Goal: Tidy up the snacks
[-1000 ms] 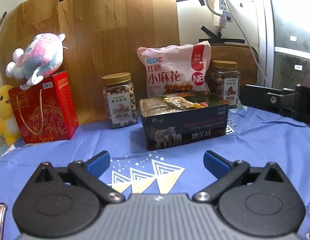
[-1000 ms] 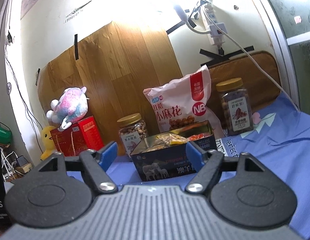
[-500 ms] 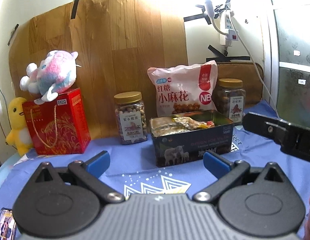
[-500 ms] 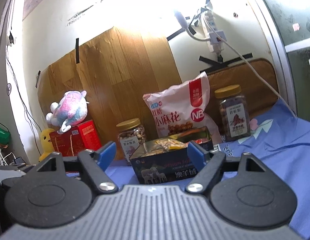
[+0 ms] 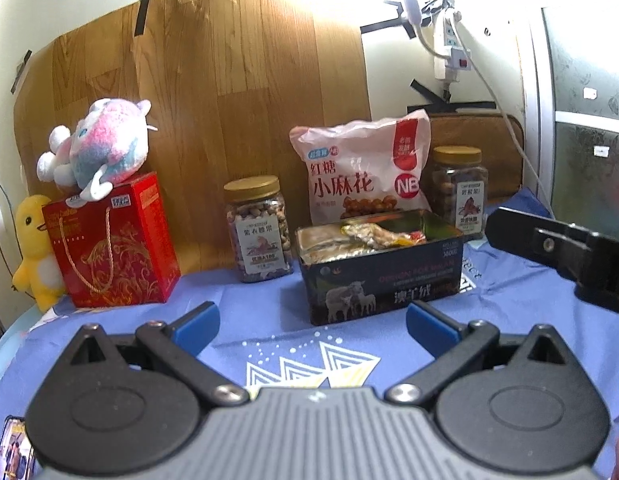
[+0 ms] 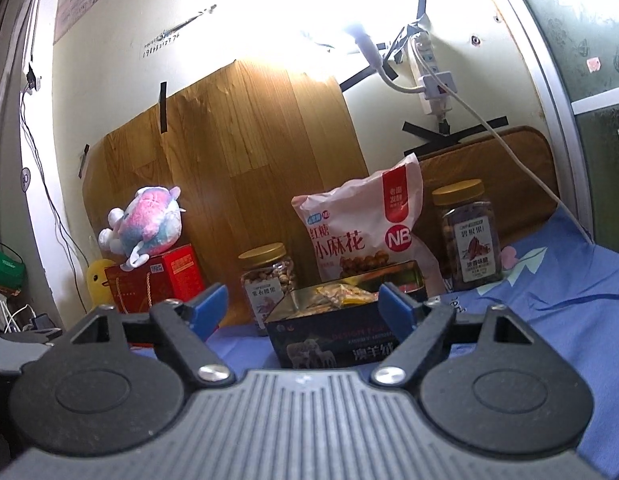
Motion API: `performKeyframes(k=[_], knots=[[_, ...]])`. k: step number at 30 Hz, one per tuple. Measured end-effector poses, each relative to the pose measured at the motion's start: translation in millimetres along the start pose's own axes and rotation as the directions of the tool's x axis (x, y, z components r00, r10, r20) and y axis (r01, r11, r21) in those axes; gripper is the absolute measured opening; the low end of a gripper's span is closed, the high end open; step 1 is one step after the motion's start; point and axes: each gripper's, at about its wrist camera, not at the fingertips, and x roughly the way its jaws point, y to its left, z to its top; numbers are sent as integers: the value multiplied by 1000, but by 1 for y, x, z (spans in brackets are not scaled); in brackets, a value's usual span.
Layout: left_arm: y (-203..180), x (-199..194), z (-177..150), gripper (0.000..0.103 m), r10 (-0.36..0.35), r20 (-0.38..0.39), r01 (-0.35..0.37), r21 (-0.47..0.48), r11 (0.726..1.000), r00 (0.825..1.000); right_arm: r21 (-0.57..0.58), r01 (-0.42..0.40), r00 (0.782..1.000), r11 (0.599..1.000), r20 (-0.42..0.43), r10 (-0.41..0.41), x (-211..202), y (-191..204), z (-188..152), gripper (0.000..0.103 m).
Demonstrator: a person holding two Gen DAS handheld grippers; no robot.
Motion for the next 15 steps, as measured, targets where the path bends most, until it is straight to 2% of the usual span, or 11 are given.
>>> performKeyframes(k=[7,15], knots=[[6,15,-7,103,7,-90,-10,-33,999,996,9,3,999,1000,-33,-3,3,-1,-4,85],[8,20,-8,103,33,-122,-38,-40,998,992,12,4,999,1000,-38,-3,3,-2,-5,85]])
